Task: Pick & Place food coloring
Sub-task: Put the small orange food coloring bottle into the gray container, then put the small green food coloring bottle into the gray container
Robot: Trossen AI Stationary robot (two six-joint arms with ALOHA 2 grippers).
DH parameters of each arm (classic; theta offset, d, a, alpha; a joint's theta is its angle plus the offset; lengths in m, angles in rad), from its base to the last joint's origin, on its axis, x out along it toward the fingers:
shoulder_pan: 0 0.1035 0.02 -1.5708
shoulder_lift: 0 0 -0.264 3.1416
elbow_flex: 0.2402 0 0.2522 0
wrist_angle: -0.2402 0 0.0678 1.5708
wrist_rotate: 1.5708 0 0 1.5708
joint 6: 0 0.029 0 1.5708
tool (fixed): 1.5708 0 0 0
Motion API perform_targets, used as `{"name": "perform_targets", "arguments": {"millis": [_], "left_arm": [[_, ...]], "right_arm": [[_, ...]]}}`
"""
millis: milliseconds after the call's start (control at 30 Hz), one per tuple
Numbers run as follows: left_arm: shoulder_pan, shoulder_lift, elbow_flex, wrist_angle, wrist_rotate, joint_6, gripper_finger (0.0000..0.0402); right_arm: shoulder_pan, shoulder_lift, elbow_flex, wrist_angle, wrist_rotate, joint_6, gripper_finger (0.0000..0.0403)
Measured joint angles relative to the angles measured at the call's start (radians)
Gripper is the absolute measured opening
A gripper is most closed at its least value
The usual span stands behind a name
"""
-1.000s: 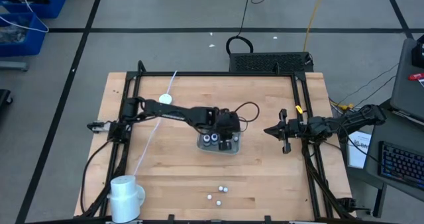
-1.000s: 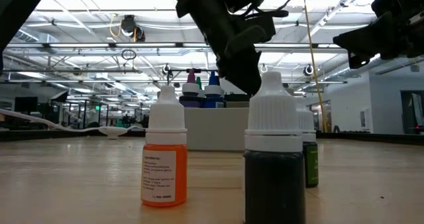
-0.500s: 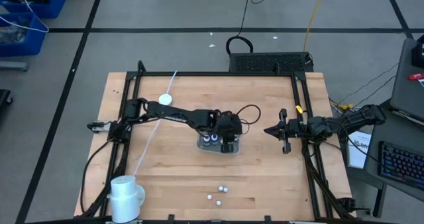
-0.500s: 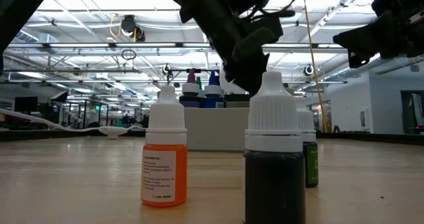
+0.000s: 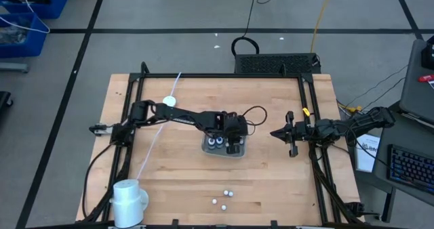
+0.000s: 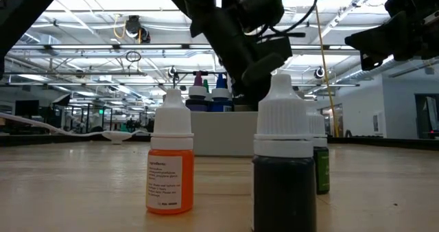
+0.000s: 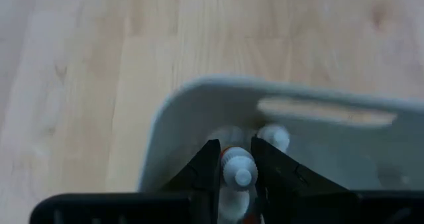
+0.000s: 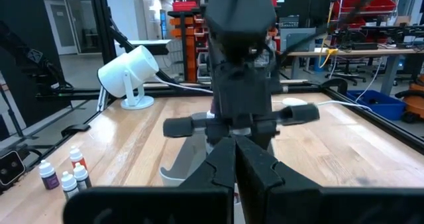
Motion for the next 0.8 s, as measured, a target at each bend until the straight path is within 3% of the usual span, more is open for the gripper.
{"name": "perform_targets", "arguments": {"millis": [300, 567, 800], "left_arm": [[0.006, 0.010, 0.001, 0.002, 0.000, -0.008, 0.0074], [0.005, 0.010, 0.001, 0.013, 0.000, -0.010, 0.0141], [0.005, -0.003, 0.019, 0.006, 0.001, -0.006, 0.0167]], "right_arm": [[0.000, 0.002, 0.000, 0.000, 0.000, 0.000, 0.0000], [0.000, 0.003, 0.000, 0.000, 0.000, 0.000, 0.0000], [0.000, 0.003, 0.000, 0.000, 0.000, 0.000, 0.0000]]}}
